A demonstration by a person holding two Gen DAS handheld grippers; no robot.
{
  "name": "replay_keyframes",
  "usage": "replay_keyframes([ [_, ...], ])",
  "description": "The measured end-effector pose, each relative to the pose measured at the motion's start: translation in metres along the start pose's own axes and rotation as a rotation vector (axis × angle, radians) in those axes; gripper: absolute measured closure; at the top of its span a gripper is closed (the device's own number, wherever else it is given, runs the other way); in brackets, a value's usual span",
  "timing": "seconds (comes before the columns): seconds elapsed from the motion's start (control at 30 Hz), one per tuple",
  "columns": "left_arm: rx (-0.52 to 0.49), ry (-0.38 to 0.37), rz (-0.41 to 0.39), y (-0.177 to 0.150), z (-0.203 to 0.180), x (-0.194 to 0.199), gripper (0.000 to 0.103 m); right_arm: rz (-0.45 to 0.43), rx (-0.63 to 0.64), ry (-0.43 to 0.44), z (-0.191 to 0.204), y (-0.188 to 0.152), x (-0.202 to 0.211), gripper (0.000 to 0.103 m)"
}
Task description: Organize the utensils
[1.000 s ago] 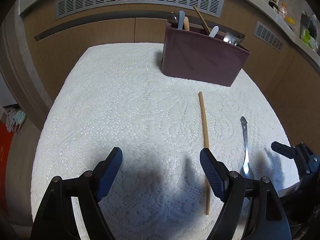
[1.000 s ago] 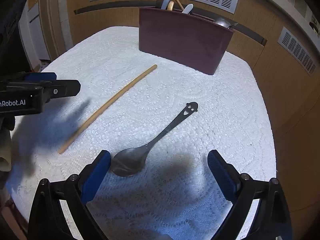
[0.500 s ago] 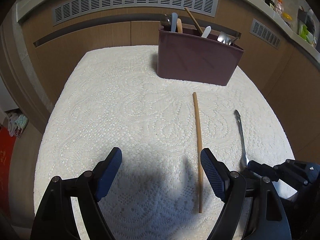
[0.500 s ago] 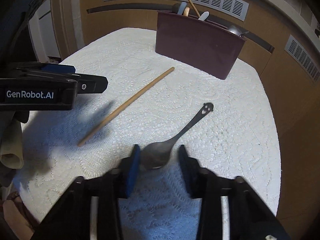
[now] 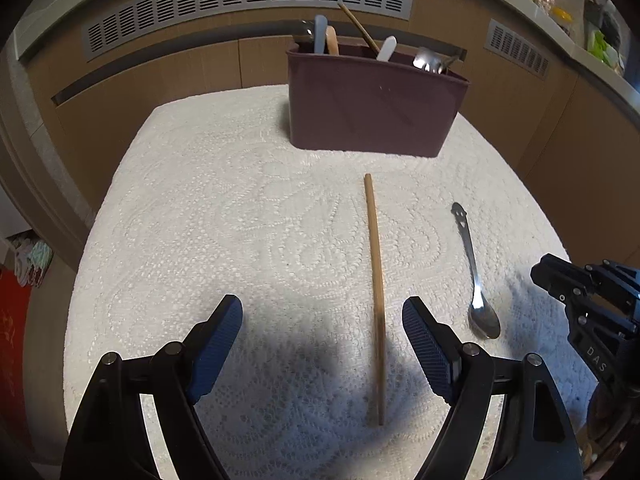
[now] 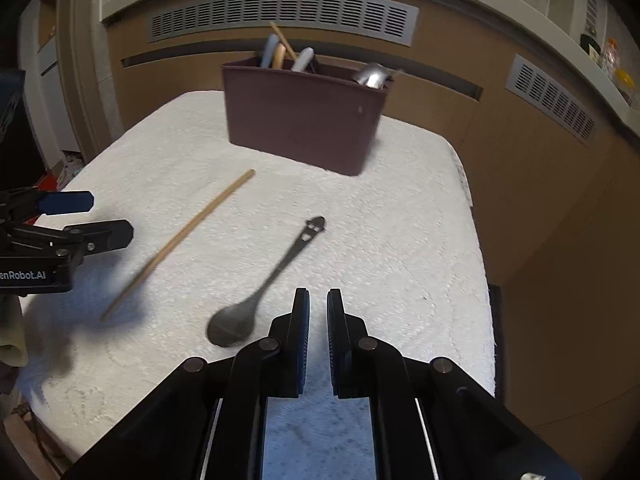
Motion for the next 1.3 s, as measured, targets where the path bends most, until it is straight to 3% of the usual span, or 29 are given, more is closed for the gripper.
replay_keyframes([
  [0.07,-0.012,0.007,0.014,0.0,-0.005,-0.005,0.021,0.016,-0.014,0.013,-0.003,-0.005,-0.007,0.084],
  [0.13,-0.025,0.01,0.028,0.001,-0.01,-0.011,0.021,0.032,-0.033,0.036,-0.003,-0.01,-0.013,0.056],
  [0.2,-0.035,-0.009,0.043,0.003,-0.014,-0.017,0.021,0.038,-0.081,0.059,-0.004,-0.014,-0.019,0.043],
  [0.27,-0.038,-0.058,0.084,0.006,-0.02,-0.027,0.024,0.046,-0.092,0.097,-0.001,-0.016,-0.023,0.043],
  [0.33,-0.049,-0.087,0.12,0.011,-0.026,-0.035,0.044,0.048,-0.099,0.112,0.0,-0.017,-0.027,0.043],
  [0.47,-0.096,-0.036,0.135,0.026,-0.033,-0.042,0.061,0.031,-0.109,0.134,-0.001,-0.017,-0.024,0.042],
  [0.57,-0.135,-0.052,0.174,0.035,-0.044,-0.047,0.063,0.016,-0.103,0.14,0.0,-0.016,-0.023,0.038],
  [0.67,-0.196,-0.011,0.201,0.042,-0.052,-0.054,0.069,0.01,-0.102,0.142,0.0,-0.015,-0.022,0.036],
  [0.77,-0.24,-0.002,0.224,0.049,-0.057,-0.058,0.083,0.007,-0.106,0.137,-0.001,-0.015,-0.021,0.033],
  [0.8,-0.25,0.006,0.224,0.051,-0.057,-0.059,0.095,0.005,-0.107,0.135,-0.001,-0.015,-0.021,0.032],
  [0.87,-0.252,0.002,0.221,0.052,-0.056,-0.058,0.097,0.003,-0.111,0.129,-0.002,-0.015,-0.021,0.028],
  [1.03,-0.157,-0.066,0.119,0.046,-0.043,-0.035,0.097,-0.001,-0.122,0.114,-0.007,-0.013,-0.019,0.024],
  [1.17,-0.033,-0.121,-0.055,0.041,-0.021,0.007,0.097,0.003,-0.125,0.063,-0.011,-0.003,-0.02,0.012],
  [1.3,0.043,-0.124,-0.208,0.038,0.0,0.041,0.097,0.025,-0.154,0.066,-0.008,0.019,-0.026,0.012],
])
Point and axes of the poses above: each gripper's, at about its wrist camera, not at the fingertips, and x roughly against the way its jaws point, z to its left, y to its top, the point moved 10 cm from there along -x, roughly the way its jaws point, and after that the axes turned 14 degrees about z, right-handed, at the moved point
